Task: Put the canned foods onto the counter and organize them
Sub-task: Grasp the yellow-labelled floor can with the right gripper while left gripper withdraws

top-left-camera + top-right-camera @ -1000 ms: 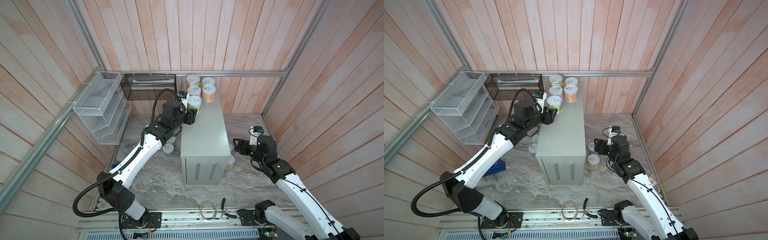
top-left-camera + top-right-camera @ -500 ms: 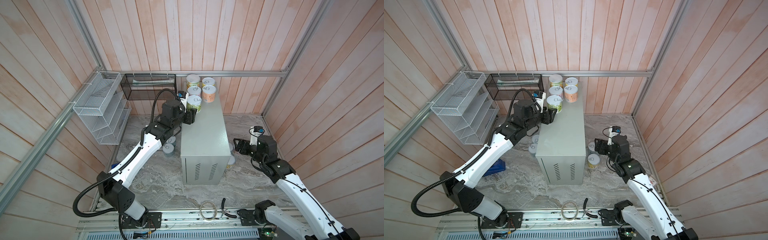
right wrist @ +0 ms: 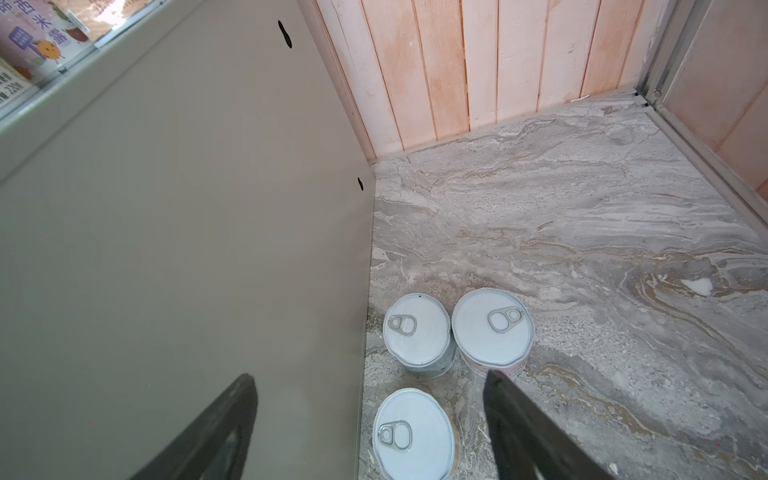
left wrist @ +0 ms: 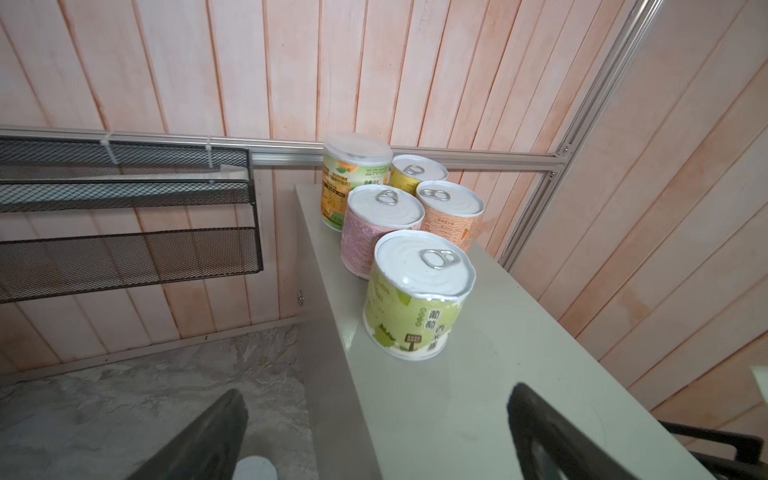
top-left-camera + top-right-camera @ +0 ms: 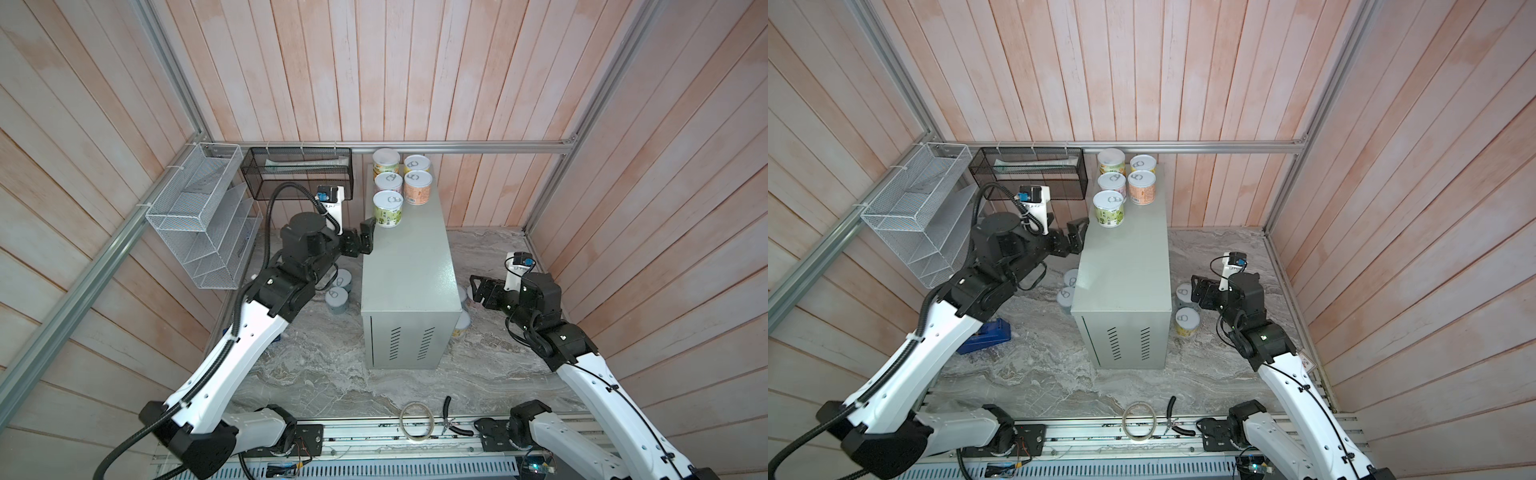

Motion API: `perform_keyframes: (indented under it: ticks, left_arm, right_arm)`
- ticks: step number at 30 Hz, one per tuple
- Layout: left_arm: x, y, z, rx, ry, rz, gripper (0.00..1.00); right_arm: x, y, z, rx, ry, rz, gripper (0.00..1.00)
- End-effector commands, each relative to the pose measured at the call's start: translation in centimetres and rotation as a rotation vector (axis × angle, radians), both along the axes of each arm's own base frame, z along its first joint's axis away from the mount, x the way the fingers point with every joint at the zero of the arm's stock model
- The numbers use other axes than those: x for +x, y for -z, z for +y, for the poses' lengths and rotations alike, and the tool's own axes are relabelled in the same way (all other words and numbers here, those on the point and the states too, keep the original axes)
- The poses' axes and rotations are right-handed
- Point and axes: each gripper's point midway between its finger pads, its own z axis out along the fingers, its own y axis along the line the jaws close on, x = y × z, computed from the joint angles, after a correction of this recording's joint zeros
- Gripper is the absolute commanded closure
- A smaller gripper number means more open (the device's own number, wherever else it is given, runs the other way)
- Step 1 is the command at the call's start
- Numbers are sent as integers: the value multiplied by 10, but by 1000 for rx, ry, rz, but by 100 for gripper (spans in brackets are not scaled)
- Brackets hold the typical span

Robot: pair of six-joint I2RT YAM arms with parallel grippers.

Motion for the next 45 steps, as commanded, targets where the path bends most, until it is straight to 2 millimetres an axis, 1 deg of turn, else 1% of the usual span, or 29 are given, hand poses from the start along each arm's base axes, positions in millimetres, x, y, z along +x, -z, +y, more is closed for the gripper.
perform_keyframes:
  ticks: [1,3,4,5,7,8,11,13,16,20,23,26,32,36,45]
  left_arm:
    - [-5,16,33,-50,-111,63,0]
    - [-4,43,47,-44,-132,174,0]
    - [-6,63,49,-13,-132,231,0]
    - [-8,81,51,12,-132,269,0]
    - [-15,111,52,13,-129,312,0]
    - [-20,124,50,-1,-107,327,0]
    - [-30,162,47,-47,-89,403,0]
    - [-35,182,45,-76,-84,452,0]
    - [-41,202,40,-116,-60,478,1]
    - [-45,224,42,-96,-68,521,2]
    - [-47,236,35,-102,-29,548,3]
    - [-48,245,27,-124,5,570,4]
    - [-47,264,21,-132,23,609,4]
    - [-46,269,22,-122,20,614,4]
    - [-43,269,22,-114,17,605,5]
  right_arm:
    - [-2,17,-4,-31,12,60,14]
    - [-2,28,-2,-36,7,102,14]
    - [-1,34,-2,-36,9,122,14]
    - [-2,40,-2,-38,8,140,14]
    - [-3,51,-3,-48,11,170,14]
    - [-3,57,-3,-57,13,189,14]
    - [-7,79,-1,-79,-6,261,13]
    - [-9,94,4,-77,-33,308,12]
    - [-9,113,11,-65,-58,358,11]
    - [-7,132,13,-65,-60,394,11]
    - [-6,144,15,-67,-69,423,11]
    - [-5,152,20,-74,-82,449,10]
    - [-2,169,28,-104,-106,492,9]
    - [1,177,34,-135,-118,519,9]
    - [5,204,37,-181,-106,603,11]
